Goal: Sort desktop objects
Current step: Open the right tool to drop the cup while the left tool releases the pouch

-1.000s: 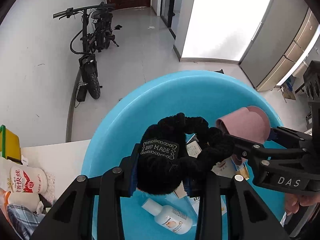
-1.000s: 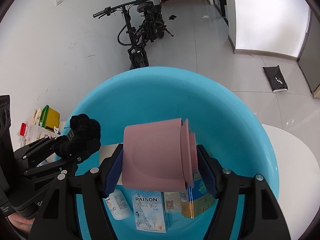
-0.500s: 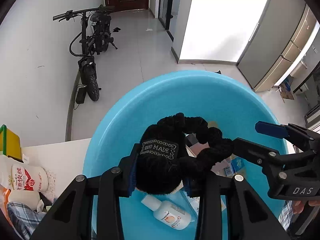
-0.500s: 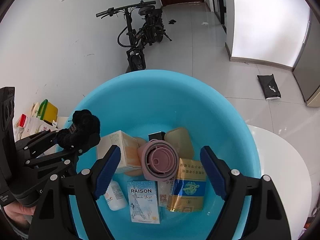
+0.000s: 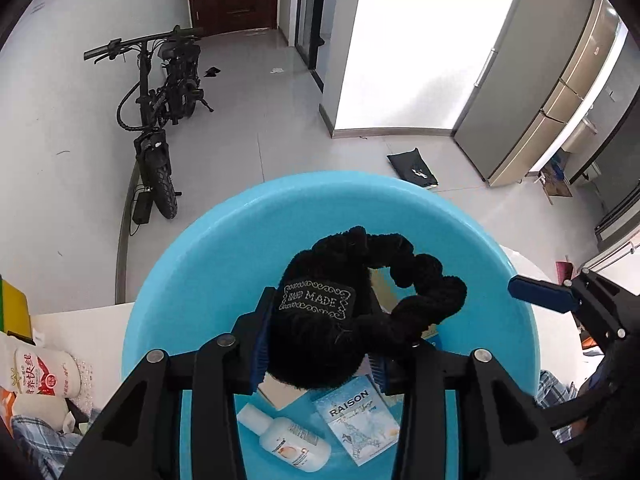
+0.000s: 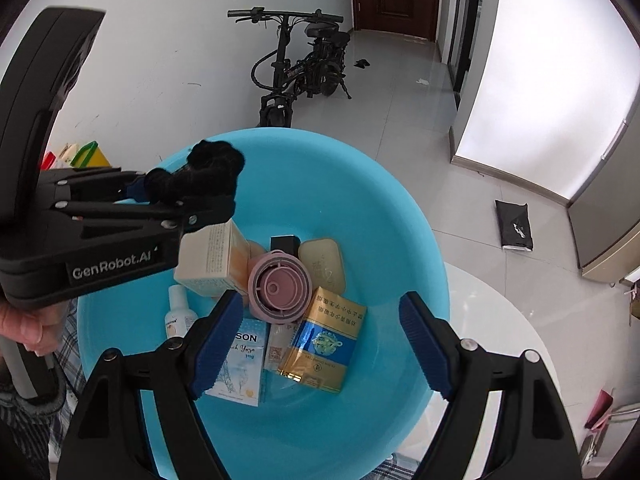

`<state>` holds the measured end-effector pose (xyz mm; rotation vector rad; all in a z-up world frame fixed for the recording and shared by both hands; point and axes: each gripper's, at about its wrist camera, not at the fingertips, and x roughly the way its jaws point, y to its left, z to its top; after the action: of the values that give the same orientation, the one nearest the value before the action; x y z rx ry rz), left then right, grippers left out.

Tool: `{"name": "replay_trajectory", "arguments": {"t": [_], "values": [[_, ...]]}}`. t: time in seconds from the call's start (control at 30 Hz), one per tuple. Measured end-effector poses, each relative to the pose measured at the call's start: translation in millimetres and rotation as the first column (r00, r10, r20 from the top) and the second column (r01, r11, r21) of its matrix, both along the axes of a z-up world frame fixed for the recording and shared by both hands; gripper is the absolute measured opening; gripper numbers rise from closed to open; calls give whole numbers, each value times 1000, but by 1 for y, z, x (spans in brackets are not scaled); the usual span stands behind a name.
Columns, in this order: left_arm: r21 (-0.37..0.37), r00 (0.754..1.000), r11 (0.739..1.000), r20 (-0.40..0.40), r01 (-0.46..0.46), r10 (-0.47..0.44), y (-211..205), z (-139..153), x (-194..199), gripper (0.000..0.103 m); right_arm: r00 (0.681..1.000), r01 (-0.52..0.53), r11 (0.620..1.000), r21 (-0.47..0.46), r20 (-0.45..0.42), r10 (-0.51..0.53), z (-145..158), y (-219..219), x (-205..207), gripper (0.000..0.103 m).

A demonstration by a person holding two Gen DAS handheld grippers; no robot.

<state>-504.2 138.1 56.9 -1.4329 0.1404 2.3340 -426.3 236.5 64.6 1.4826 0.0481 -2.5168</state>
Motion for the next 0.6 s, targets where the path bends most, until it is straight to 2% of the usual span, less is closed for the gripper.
{"name": "replay_trajectory", "arguments": {"t": [0.03, 0.07, 0.13, 0.3, 0.6], "values": [[17, 1000, 1000, -1, 7, -7, 3, 1, -1, 46, 1000, -3, 1000, 4, -1, 3, -1, 1, 1, 76], [32, 1000, 999, -7, 7, -7, 6, 2, -2, 59, 1000, -4, 1000, 7, -2, 4, -2, 2, 1, 75], [43, 999, 999, -33, -5, 6, 8, 4, -3, 76, 1000, -3, 1000, 8, -4, 4, -4, 6, 2, 74], [19, 998, 999, -62, -31, 33, 10, 9, -2, 79, 1000, 14, 1000, 2, -8, -14, -4, 18, 2, 74], [-7, 996, 1000, -87, -20, 19, 4, 19, 19, 79, 999, 32, 999, 31, -23, -31, -3, 16, 2, 74]]}}
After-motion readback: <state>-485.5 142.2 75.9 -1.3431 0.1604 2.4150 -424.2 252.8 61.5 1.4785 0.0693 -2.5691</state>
